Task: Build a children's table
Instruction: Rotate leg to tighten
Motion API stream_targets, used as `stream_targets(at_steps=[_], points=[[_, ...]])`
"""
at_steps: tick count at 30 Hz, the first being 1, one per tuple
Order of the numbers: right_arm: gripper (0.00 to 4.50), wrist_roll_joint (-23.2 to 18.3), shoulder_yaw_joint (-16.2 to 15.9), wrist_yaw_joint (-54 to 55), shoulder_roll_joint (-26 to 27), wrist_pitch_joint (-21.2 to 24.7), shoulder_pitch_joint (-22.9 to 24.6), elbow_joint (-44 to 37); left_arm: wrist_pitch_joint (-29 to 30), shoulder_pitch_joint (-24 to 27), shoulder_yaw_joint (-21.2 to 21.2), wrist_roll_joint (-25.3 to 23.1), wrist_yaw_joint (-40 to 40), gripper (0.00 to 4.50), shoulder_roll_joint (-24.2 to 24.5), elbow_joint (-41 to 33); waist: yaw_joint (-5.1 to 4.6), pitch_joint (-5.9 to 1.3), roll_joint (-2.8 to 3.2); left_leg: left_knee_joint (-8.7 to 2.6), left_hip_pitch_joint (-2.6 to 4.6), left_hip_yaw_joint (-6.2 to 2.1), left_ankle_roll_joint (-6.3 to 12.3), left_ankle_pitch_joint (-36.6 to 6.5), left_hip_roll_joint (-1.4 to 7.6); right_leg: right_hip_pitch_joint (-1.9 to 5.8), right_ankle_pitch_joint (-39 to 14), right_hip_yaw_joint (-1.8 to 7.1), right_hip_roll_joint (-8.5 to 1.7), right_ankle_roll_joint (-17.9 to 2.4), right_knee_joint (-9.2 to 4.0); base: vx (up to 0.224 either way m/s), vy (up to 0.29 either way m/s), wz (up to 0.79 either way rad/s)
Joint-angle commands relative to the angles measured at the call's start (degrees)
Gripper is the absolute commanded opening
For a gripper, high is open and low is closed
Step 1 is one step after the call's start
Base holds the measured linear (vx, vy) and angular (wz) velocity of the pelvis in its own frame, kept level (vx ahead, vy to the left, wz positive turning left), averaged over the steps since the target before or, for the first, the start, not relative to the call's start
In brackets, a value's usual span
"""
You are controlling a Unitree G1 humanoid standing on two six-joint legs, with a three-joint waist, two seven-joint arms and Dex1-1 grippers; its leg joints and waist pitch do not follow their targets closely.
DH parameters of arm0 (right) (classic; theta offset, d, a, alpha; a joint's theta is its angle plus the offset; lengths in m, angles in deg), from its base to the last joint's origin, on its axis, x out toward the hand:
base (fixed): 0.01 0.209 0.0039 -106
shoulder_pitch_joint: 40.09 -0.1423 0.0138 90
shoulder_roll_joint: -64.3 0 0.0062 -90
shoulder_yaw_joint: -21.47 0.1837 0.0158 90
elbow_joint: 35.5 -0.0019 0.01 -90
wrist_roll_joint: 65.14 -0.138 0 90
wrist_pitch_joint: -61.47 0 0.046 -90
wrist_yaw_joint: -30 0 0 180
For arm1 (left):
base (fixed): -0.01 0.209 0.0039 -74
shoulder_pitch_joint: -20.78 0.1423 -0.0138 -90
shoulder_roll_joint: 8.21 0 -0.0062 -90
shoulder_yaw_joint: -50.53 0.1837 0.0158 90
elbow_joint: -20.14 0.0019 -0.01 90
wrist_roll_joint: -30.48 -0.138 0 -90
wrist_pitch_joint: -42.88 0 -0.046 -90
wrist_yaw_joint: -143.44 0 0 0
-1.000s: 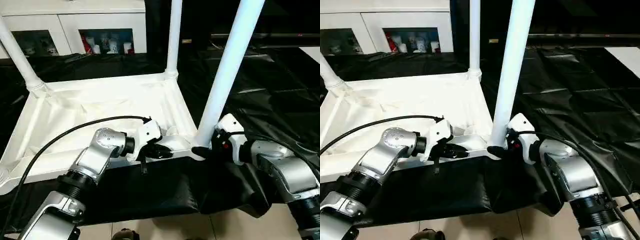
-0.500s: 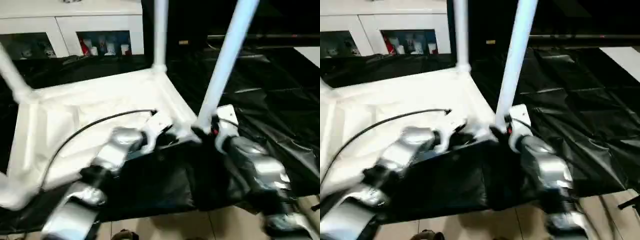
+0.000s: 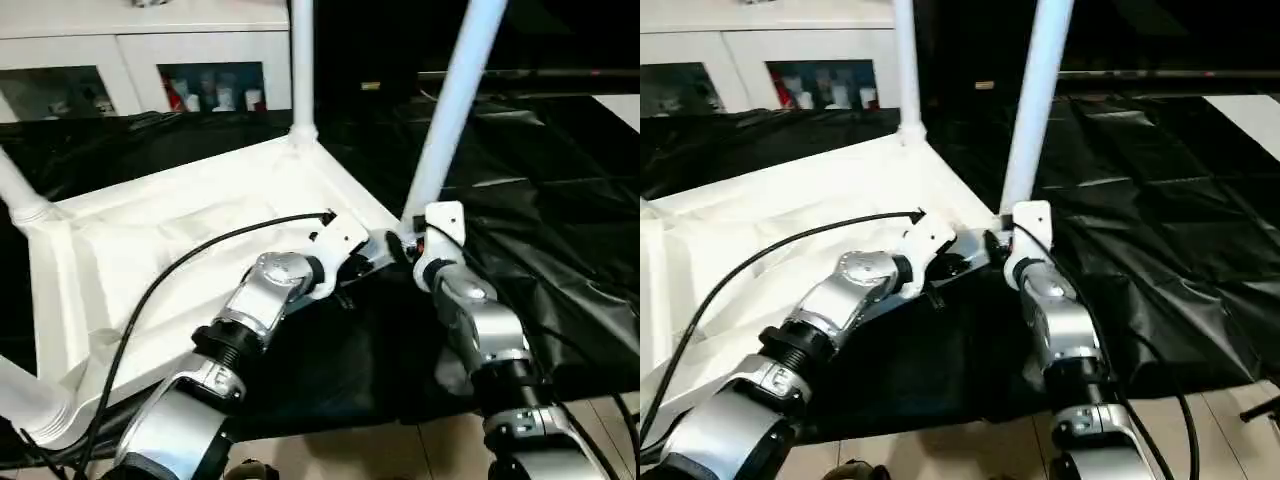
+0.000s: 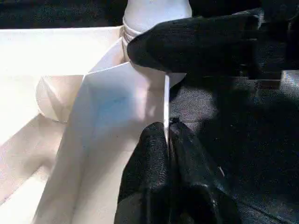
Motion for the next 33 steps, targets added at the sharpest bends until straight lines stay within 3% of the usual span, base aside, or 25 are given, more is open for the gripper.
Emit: stream_targets(at_steps=[1,7,10,12,16,24,27,33], points=[[3.99,-1.4,-4.9,-6.3,0.7,0.3,0.2,-4.0,-4.0,0.6,0.6,1.6,-2.3,0.0,-1.0,-1.9,0.11,-4.02,-1.44,-3.99,1.39,-1.98,2.45,-10.4,3.62,2.51,-13.2,3.04,-5.05,-10.5,-4.82,0.0,0.0,0.0],[4.44,-1.7,-7.4,-16.3,-8.1,6.5,2.3,-11.6,-5.5,2.3,0.6,2.4,-7.2,0.0,2.1,-3.9,0.3,-4.31,-1.4,-3.61,1.19,-1.87,4.13,-7.5,3.61,2.66,-8.4,3.06,-4.93,-11.4,-4.19,0.0,0.0,0.0],[4.44,-1.8,-9.2,-22.2,-13.6,9.5,3.9,-16.0,-6.4,3.3,1.0,3.5,-11.9,0.0,4.2,-5.7,0.59,-4.23,-1.22,-3.65,1.29,-1.94,4.27,-8.0,3.79,2.75,-9.3,2.99,-4.84,-11.4,-4.3,0.0,0.0,0.0],[4.44,-1.7,-9.5,-23.5,-14.7,9.8,4.2,-16.9,-6.7,3.5,1.1,3.8,-13.1,0.0,4.6,-6.2,0.58,-4.25,-1.22,-3.63,1.35,-1.93,4.07,-8.5,3.82,2.66,-9.8,3.05,-4.95,-11.5,-4.32,0.0,0.0,0.0],[4.44,-4.6,-10.4,-32.6,-20.7,10.3,6.1,-22.7,-5.3,6.1,3.2,7.1,-24.5,0.0,7.8,-12.8,1.16,-4.27,-1.09,-3.56,1.68,-1.81,3.54,-9.4,4.07,2.33,-11.0,3.2,-5.01,-11.9,-4.31,0.0,0.0,0.0],[4.44,-6.4,-11.5,-39.8,-25.1,11.6,6.7,-25.3,-3.8,7.7,3.9,7.9,-29.3,0.0,9.9,-16.3,1.65,-4.13,-1.36,-3.59,1.62,-1.89,2.63,-10.5,4.07,2.31,-14.0,3.18,-5.17,-11.4,-4.45,0.0,0.0,0.0],[4.17,-6.5,-12.0,-40.9,-25.6,11.5,6.8,-24.9,-3.4,8.0,3.9,8.0,-29.5,0.0,10.5,-16.9,1.61,-4.08,-1.64,-3.52,1.43,-1.87,3.0,-9.5,3.95,2.26,-14.2,3.14,-5.12,-11.0,-4.4,0.0,0.0,0.0],[3.68,-6.3,-12.2,-41.0,-25.6,11.3,6.5,-23.4,-2.9,8.5,3.8,8.1,-29.7,0.0,11.1,-17.6,1.56,-4.13,-1.66,-3.43,1.39,-1.85,3.55,-8.4,3.9,2.21,-13.1,3.05,-4.99,-11.2,-4.22,0.0,0.0,0.0]])
